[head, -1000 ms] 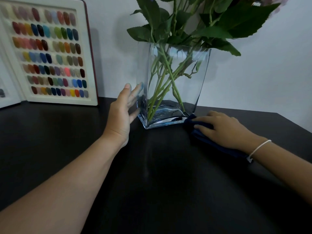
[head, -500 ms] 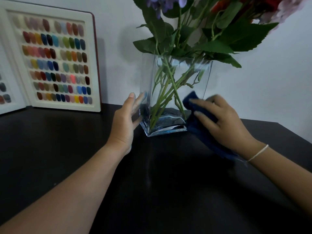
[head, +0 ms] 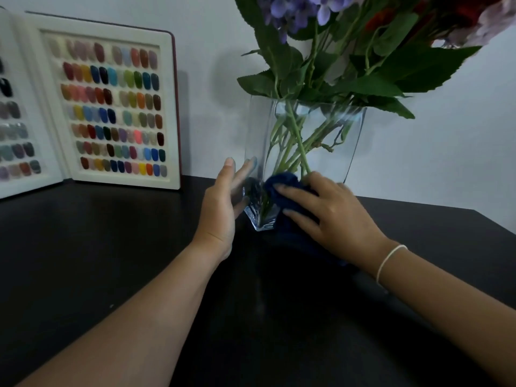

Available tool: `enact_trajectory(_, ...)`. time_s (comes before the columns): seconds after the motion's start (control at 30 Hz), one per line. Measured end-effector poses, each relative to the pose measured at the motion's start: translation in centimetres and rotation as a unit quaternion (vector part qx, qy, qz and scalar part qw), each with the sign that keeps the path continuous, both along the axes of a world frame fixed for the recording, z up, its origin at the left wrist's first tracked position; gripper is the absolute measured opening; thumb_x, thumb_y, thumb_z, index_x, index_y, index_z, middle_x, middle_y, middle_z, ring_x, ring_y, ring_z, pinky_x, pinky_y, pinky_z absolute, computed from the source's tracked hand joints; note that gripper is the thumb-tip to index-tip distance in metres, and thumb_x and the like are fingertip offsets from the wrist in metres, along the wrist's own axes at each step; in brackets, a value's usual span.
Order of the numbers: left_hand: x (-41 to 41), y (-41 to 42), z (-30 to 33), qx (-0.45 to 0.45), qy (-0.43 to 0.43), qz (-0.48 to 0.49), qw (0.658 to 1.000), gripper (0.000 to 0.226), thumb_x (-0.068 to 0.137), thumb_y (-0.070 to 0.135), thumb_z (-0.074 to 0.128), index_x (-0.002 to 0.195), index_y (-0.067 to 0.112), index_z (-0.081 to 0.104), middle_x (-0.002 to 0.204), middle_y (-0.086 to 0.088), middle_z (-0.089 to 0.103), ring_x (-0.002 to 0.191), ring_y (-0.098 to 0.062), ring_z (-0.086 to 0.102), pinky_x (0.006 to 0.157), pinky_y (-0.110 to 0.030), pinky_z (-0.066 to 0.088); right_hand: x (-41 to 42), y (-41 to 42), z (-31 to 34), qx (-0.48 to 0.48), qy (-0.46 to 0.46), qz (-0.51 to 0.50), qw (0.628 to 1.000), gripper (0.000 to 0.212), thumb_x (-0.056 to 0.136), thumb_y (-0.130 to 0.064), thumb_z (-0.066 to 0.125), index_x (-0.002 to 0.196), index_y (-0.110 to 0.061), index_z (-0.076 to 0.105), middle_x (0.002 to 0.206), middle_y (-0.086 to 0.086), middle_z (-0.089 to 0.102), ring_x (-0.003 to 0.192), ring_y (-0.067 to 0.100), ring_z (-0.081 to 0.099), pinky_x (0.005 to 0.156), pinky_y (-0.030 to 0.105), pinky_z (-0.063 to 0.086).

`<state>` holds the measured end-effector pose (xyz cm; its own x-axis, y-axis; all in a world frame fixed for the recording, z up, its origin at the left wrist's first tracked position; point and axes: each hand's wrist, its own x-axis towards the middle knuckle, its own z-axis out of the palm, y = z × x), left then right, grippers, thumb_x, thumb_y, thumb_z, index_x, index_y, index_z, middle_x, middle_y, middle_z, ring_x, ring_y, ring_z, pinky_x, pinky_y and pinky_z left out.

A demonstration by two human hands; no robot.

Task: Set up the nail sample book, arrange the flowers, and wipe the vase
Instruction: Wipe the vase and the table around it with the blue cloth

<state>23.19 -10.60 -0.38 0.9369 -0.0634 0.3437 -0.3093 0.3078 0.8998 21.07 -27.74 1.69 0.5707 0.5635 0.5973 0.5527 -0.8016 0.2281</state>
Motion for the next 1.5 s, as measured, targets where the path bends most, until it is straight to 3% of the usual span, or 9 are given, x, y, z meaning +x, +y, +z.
enact_trajectory(0.17,0.1,0.0,-0.1,0.000,-0.007,0.008,1.000,0.043,0.092,0.050,0.025,0.104,0.037,0.064,0.142,0.003,0.045,0.129,-0.006,0.038,0.099,-0.029,0.036,-0.4,-1.2,-0.7,-0.044,0.174,-0.014,0.984,0.036,0.090,-0.034,0.051,0.123,-0.022,0.054,0.105,0.012,0.055,0.087,0.029,0.059,0.074,0.044,0.051)
enact_trajectory(0.57,0.3,-0.1,-0.1,0.001,-0.005,0.009,1.000,0.041,0.092,0.048,0.027,0.106,0.035,0.063,0.138,0.008,0.047,0.124,-0.005,0.039,0.096,-0.028,0.036,0.1,-9.7,-0.9,0.018,0.235,-0.220,0.947,0.034,0.092,-0.040,0.040,0.123,-0.034,0.051,0.108,0.003,0.052,0.095,0.022,0.054,0.073,0.029,0.038)
enact_trajectory(0.77,0.4,-0.2,0.0,-0.003,-0.003,0.013,1.000,0.033,0.091,0.043,0.034,0.108,0.033,0.061,0.120,0.020,0.056,0.116,0.003,0.046,0.090,-0.023,0.041,0.3,-10.7,-1.0,0.153,0.193,-0.183,0.952,0.033,0.089,-0.034,0.049,0.121,-0.031,0.054,0.092,-0.002,0.047,0.081,0.019,0.051,0.073,0.032,0.039)
enact_trajectory(0.87,0.2,-0.3,0.0,-0.005,-0.018,0.031,0.999,0.028,0.087,0.033,0.050,0.112,0.027,0.062,0.104,0.021,0.063,0.099,0.011,0.057,0.082,-0.016,0.049,0.8,-11.5,-0.3,0.193,0.203,-0.234,0.931,0.036,0.089,-0.036,0.048,0.124,-0.031,0.051,0.097,0.004,0.051,0.095,0.028,0.053,0.080,0.035,0.039)
enact_trajectory(0.97,0.2,-0.4,0.0,0.012,-0.022,0.056,0.998,0.035,0.085,0.023,0.057,0.119,0.019,0.058,0.123,0.008,0.060,0.113,0.000,0.055,0.100,-0.031,0.044,1.1,-10.8,0.1,0.189,0.227,-0.271,0.916,0.040,0.086,-0.046,0.048,0.126,-0.037,0.048,0.117,0.009,0.054,0.111,0.032,0.049,0.095,0.048,0.039)
enact_trajectory(1.07,0.0,-0.5,-0.1,0.019,-0.029,0.067,0.997,0.039,0.081,0.020,0.063,0.120,0.021,0.058,0.117,0.007,0.063,0.109,-0.004,0.059,0.097,-0.028,0.046,1.3,-8.6,0.8,0.282,0.212,-0.196,0.915,0.043,0.086,-0.041,0.052,0.128,-0.031,0.047,0.124,0.005,0.053,0.116,0.023,0.048,0.097,0.031,0.036)
enact_trajectory(1.27,0.1,-0.5,-0.1,0.043,-0.041,0.091,0.994,0.042,0.081,0.018,0.063,0.122,0.020,0.056,0.127,0.003,0.058,0.112,-0.004,0.056,0.097,-0.029,0.046,1.9,-3.5,0.3,0.575,0.268,-0.036,0.772,0.036,0.090,-0.014,0.053,0.126,-0.016,0.049,0.099,-0.004,0.062,0.075,-0.001,0.063,0.076,0.016,0.049)
enact_trajectory(1.33,0.1,-0.5,-0.1,0.049,-0.042,0.100,0.993,0.042,0.081,0.018,0.063,0.122,0.020,0.056,0.124,0.006,0.058,0.112,-0.004,0.056,0.099,-0.031,0.045,2.1,-3.1,-0.3,0.623,0.266,-0.016,0.735,0.035,0.091,-0.007,0.049,0.125,-0.016,0.049,0.098,-0.001,0.063,0.073,0.001,0.064,0.084,0.023,0.051)
enact_trajectory(1.5,0.2,-0.5,-0.1,0.056,-0.040,0.112,0.991,0.037,0.080,0.020,0.065,0.115,0.029,0.059,0.115,0.008,0.063,0.106,-0.005,0.061,0.098,-0.036,0.047,2.2,-3.0,-1.0,0.644,0.243,-0.023,0.724,0.041,0.090,0.001,0.046,0.127,-0.018,0.049,0.112,0.004,0.060,0.066,-0.009,0.063,0.070,0.009,0.050)
